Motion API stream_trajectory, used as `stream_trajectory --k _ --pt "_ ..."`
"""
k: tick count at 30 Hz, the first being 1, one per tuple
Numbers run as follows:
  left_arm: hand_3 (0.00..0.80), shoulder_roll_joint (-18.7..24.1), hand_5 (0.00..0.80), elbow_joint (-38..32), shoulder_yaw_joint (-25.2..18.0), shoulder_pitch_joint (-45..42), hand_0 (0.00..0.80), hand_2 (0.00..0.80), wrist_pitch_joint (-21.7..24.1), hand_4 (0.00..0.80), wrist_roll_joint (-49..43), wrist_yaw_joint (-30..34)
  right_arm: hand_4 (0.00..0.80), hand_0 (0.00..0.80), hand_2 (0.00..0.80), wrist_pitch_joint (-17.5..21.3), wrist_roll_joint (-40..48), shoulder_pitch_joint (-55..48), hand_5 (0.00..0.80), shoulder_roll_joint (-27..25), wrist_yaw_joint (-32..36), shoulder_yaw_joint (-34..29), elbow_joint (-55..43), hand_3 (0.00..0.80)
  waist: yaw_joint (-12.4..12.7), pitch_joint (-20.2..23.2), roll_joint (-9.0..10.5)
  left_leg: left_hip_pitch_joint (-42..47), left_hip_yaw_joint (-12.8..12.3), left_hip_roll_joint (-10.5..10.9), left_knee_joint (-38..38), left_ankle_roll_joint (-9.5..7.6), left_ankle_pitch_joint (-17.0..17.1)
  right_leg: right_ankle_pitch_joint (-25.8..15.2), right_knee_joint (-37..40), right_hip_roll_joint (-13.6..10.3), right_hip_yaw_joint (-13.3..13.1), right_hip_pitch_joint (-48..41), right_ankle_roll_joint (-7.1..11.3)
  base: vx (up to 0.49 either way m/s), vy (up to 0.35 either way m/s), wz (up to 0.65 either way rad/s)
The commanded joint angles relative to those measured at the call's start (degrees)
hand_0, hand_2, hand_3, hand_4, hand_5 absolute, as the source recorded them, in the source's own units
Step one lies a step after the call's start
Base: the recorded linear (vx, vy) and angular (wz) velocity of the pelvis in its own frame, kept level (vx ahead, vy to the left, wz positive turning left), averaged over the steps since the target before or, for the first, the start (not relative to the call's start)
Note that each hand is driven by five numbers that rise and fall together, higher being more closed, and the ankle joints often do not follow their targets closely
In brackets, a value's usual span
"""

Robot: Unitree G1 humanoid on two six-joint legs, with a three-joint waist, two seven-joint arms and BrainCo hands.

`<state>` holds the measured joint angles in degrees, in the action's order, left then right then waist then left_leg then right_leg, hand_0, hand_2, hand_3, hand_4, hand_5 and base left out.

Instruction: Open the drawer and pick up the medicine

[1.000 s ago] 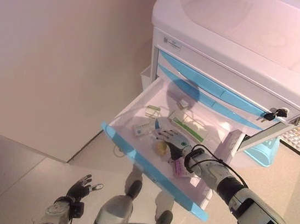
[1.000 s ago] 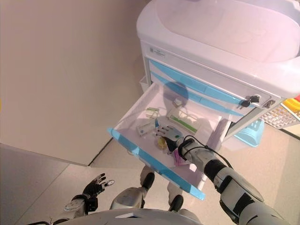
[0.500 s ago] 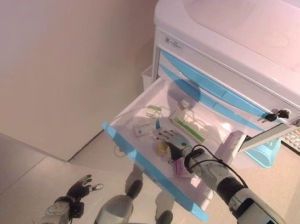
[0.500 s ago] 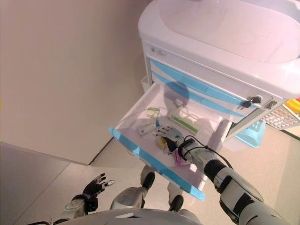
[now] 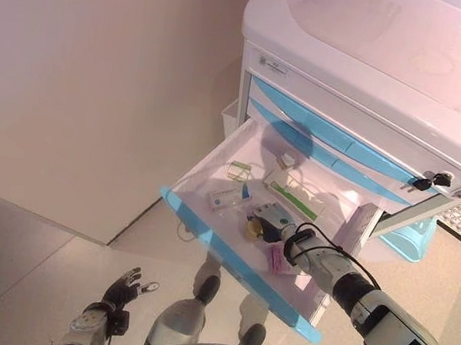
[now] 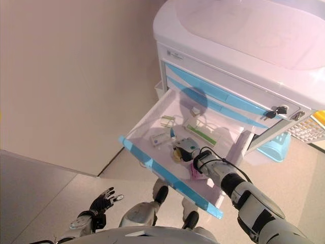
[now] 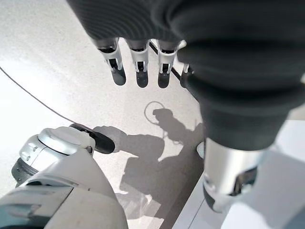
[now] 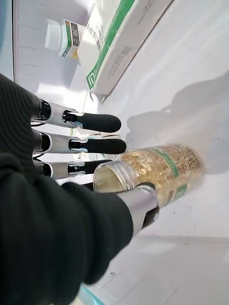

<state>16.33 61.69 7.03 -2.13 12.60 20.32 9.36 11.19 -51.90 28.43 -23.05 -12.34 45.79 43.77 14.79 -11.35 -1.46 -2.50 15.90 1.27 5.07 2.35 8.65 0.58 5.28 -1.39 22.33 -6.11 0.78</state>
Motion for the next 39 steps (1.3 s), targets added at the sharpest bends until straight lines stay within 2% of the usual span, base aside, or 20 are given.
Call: stream_trajectory --k 1,17,20,25,28,30,34,36,39 --pt "0.000 0.0 0.000 3.3 3.0 2.5 0.000 0.000 1.9 0.000 0.7 0.6 0.800 0.800 0.800 0.2 0.2 1.2 0.800 1.5 -1.6 1.2 -2.6 0.800 0.7 -0.5 1.41 0.0 -1.4 0.7 -0.4 0.16 -3.7 0.9 -3.8 -2.6 -1.3 1.8 1.83 0.000 0.000 0.00" --pt "0.000 0.1 0.000 3.2 2.9 2.6 0.000 0.000 1.8 0.000 0.5 0.3 0.800 0.800 0.800 0.1 0.4 1.1 0.800 0.9 -2.1 0.8 -3.1 0.800 0.6 -0.8 1.97 0.2 -1.4 0.8 -0.3 -0.18 -3.9 0.6 -3.6 -2.4 -1.7 1.9 1.98 0.000 0.000 0.00" --pt "0.000 0.2 0.000 3.1 2.2 2.5 0.000 0.000 1.1 0.000 0.8 0.0 0.800 0.800 0.800 0.4 1.3 1.4 0.800 -0.4 -0.2 0.6 -7.0 0.800 0.2 -0.7 2.41 0.5 -1.8 0.8 -0.2 -0.23 -4.1 0.4 -3.3 -2.4 -2.4 1.8 2.11 0.007 0.007 -0.03" --pt "0.000 1.1 0.000 3.4 0.1 1.9 0.000 0.000 -0.6 0.000 0.4 -0.5 0.800 0.800 0.800 0.8 6.2 2.7 0.800 -7.1 8.8 0.3 -21.2 0.800 -1.5 0.0 4.17 1.2 -3.4 0.4 -0.1 -0.12 -4.6 -0.1 -2.8 -2.1 -4.1 1.5 2.33 0.020 0.004 -0.13" --pt "0.000 1.5 0.000 3.9 -1.4 1.7 0.000 0.000 -1.5 0.000 -0.1 -0.6 0.800 0.800 0.800 0.6 12.6 3.5 0.800 -11.7 16.7 -1.8 -29.3 0.800 -2.5 0.5 5.21 1.5 -4.6 0.1 -0.1 -0.16 -5.0 -0.3 -2.4 -1.9 -5.2 1.2 2.47 0.022 0.007 -0.16" --pt "0.000 1.6 0.000 4.5 -2.7 1.6 0.000 0.000 -2.1 0.000 -0.5 -0.7 0.800 0.800 0.800 -2.8 24.1 3.2 0.800 -15.9 25.8 -5.7 -37.2 0.800 -3.8 1.2 6.03 1.9 -5.8 -0.1 -0.1 -0.24 -5.2 -0.6 -2.3 -1.8 -6.3 1.1 2.56 0.036 0.034 -0.23" --pt "0.000 1.9 0.000 5.5 -4.2 1.5 0.000 0.000 -2.4 0.000 0.1 -0.6 0.800 0.800 0.800 -7.3 39.5 3.9 0.800 -21.8 38.0 -13.1 -47.0 0.800 -5.7 2.0 6.93 2.9 -7.6 -0.3 -0.1 -0.41 -5.7 -0.9 -2.1 -1.8 -8.0 0.8 2.64 0.039 0.050 -0.29" --pt "0.000 2.0 0.000 5.7 -4.7 1.2 0.000 0.000 -2.6 0.000 0.0 -0.8 0.800 0.800 0.800 -9.1 48.5 6.5 0.800 -25.0 40.7 -16.9 -49.0 0.800 -6.4 2.7 7.51 3.4 -8.4 -0.4 -0.1 -0.39 -6.0 -1.0 -2.0 -1.8 -8.7 0.5 2.68 0.066 0.051 -0.27" --pt "0.000 2.3 0.000 6.2 -4.9 0.8 0.000 0.000 -2.6 0.000 -0.4 -0.9 0.800 0.800 0.800 -9.9 61.1 11.8 0.800 -28.9 40.6 -21.5 -46.7 0.800 -7.1 3.6 8.32 4.2 -9.3 -0.5 -0.1 -0.33 -6.4 -1.0 -2.0 -1.8 -9.4 0.1 2.84 0.074 0.041 -0.31"
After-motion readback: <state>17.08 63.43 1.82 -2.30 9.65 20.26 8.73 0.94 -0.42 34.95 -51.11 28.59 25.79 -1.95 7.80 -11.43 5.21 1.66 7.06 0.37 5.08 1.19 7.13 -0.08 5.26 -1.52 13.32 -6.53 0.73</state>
